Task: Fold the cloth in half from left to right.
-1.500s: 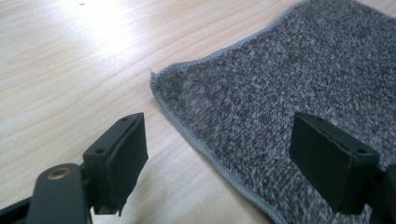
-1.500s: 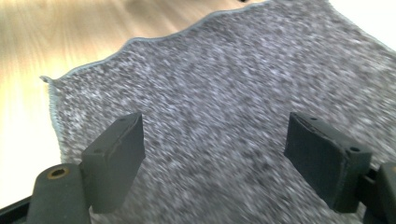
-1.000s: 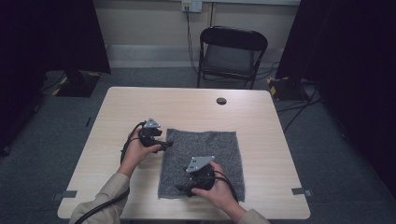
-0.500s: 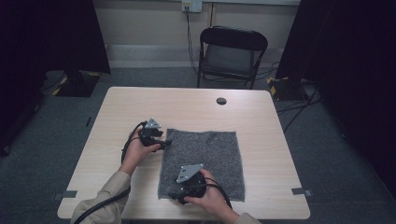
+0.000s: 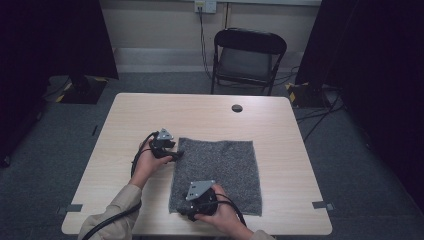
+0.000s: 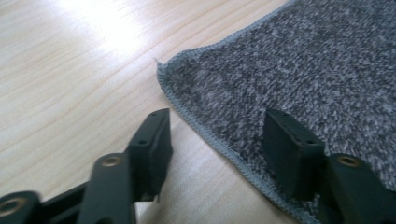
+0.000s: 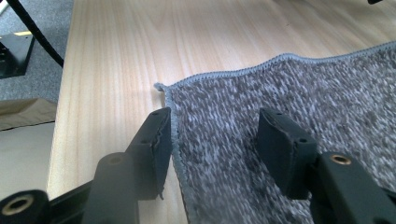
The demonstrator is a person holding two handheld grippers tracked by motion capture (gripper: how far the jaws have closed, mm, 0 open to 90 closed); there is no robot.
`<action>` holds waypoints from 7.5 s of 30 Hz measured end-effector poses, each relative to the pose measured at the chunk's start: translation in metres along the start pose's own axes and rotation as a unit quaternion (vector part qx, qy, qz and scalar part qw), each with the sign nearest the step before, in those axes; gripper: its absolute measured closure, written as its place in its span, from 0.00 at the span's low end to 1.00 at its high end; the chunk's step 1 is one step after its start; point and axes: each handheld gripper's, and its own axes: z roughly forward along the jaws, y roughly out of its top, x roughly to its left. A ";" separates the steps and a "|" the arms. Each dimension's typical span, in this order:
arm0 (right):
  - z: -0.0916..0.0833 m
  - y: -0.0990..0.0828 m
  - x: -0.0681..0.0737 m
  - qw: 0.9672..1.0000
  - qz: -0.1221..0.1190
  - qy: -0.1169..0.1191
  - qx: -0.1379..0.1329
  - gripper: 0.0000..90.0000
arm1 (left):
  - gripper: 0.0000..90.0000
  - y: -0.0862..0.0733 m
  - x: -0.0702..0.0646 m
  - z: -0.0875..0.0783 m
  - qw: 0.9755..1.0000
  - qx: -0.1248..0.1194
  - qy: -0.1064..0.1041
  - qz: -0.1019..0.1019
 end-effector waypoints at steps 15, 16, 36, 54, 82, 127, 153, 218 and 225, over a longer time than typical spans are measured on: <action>-0.002 -0.001 0.003 1.000 -0.004 -0.002 -0.005 0.87 | 0.80 0.006 -0.006 0.002 0.999 0.009 -0.029 0.014; -0.002 -0.001 0.003 1.000 -0.002 -0.001 -0.005 0.88 | 0.85 0.007 -0.006 0.002 0.999 0.013 -0.032 0.018; -0.020 0.007 0.000 0.999 0.008 0.010 -0.030 0.94 | 0.97 0.031 -0.009 -0.021 0.998 0.010 -0.054 0.019; -0.033 0.038 0.007 0.996 0.022 0.035 -0.082 0.94 | 0.97 0.057 -0.005 -0.062 0.998 -0.010 -0.052 0.035; -0.029 0.038 0.005 0.995 0.027 0.055 -0.080 0.94 | 0.97 0.060 -0.006 -0.070 0.997 -0.023 -0.069 0.028; -0.039 0.026 0.010 0.996 0.030 0.056 -0.069 0.93 | 0.96 0.075 -0.021 -0.053 0.994 0.018 -0.100 0.048; -0.050 -0.029 -0.001 0.995 0.078 0.047 -0.046 0.90 | 0.94 0.075 -0.049 0.007 0.990 0.047 -0.123 0.046; -0.084 -0.026 -0.005 0.998 0.045 0.035 -0.025 0.65 | 0.44 0.029 -0.068 -0.013 0.993 0.035 -0.092 0.060; -0.074 -0.024 -0.003 0.998 0.037 0.039 -0.015 0.88 | 0.44 0.022 -0.067 -0.016 0.993 0.038 -0.089 0.068</action>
